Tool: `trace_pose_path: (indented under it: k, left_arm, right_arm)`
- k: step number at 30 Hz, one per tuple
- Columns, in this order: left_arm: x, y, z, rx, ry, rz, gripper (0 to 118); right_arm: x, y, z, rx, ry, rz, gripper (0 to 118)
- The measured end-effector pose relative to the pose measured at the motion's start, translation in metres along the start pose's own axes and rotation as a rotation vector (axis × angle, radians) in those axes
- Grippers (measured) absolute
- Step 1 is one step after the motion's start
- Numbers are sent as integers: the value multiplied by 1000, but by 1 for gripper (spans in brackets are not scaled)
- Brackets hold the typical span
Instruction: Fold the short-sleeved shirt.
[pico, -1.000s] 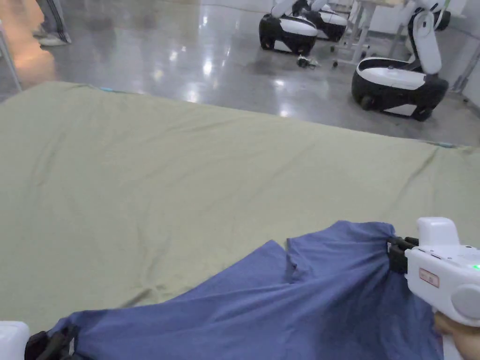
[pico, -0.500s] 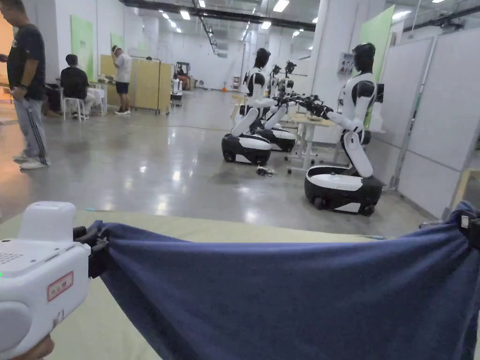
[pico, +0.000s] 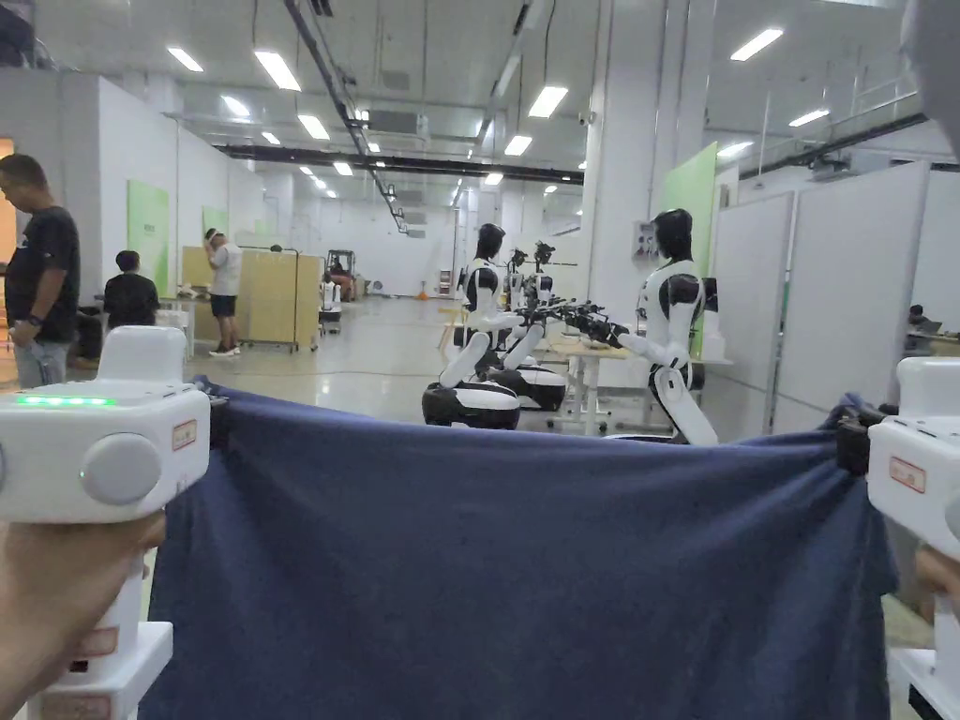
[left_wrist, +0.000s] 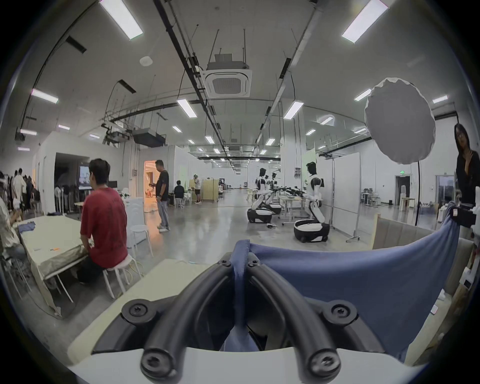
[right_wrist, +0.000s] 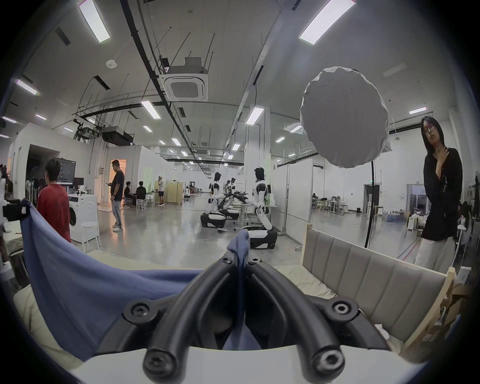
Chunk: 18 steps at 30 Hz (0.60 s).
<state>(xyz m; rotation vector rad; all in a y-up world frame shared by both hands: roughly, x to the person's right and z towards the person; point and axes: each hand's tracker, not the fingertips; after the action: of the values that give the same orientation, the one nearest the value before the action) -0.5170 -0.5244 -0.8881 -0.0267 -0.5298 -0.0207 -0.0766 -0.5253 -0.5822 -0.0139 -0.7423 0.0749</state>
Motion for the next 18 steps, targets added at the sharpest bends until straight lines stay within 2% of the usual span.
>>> trace_pose_path:
  k: [5,8,11,18]
  left_arm:
    - [-6,17,-27,12,55,-58,2]
    - [-10,22,-54,10,87,-78,2]
    - [-13,31,-79,2,103,-77,2]
    - [-21,46,-159,-15,136,-40,2]
  right_arm:
    - [-18,14,-45,21,4,5,4]
    - [-29,25,-79,26,21,-36,4]
    - [-41,37,-116,35,20,-65,4]
    - [-69,62,-196,58,1,-71,4]
